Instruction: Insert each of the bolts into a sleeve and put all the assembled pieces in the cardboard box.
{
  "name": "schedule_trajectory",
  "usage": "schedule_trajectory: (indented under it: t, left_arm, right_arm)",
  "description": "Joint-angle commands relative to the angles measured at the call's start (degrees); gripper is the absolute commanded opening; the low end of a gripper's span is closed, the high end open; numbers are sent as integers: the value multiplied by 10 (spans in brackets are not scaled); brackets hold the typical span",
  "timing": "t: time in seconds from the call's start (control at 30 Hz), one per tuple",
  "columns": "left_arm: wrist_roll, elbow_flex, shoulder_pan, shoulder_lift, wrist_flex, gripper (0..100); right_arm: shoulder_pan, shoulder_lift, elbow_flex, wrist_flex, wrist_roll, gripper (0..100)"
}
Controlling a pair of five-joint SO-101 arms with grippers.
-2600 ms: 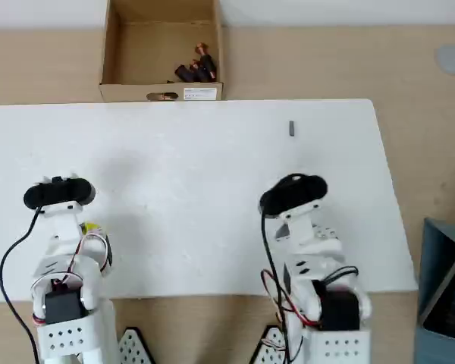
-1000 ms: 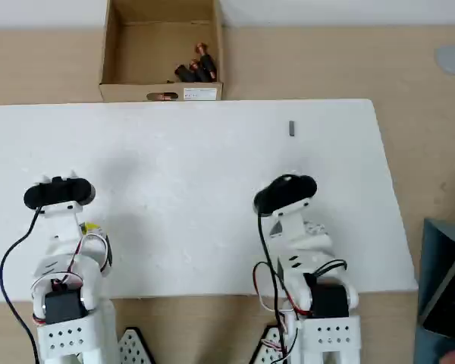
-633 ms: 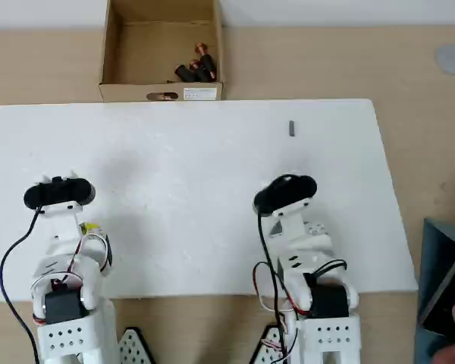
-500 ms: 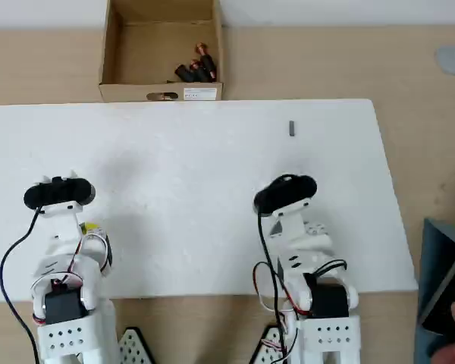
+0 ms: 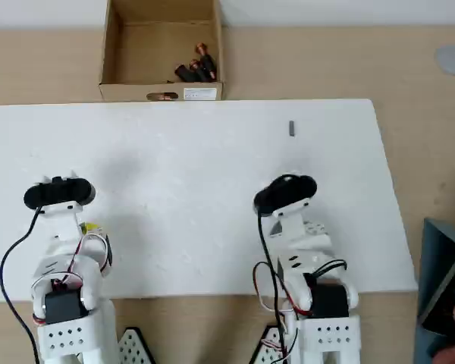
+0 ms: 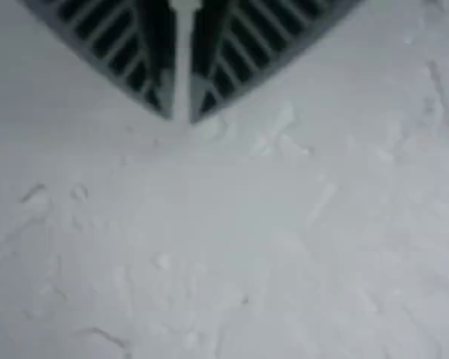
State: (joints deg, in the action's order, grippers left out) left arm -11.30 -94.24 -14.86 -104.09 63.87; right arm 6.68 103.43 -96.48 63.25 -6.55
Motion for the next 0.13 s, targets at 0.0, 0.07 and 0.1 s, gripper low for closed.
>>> schedule_trajectory:
  t: [0.0,0.07,0.1]
  left_arm:
    - [-3,3,-1,-3,-10,5]
    - [-3,3,-1,-3,-10,5]
    - [-3,3,-1,-3,-10,5]
  right_arm:
    - [7,65,0,-14,-1,9]
    - [7,65,0,-14,-1,9]
    - [7,65,0,-14,-1,9]
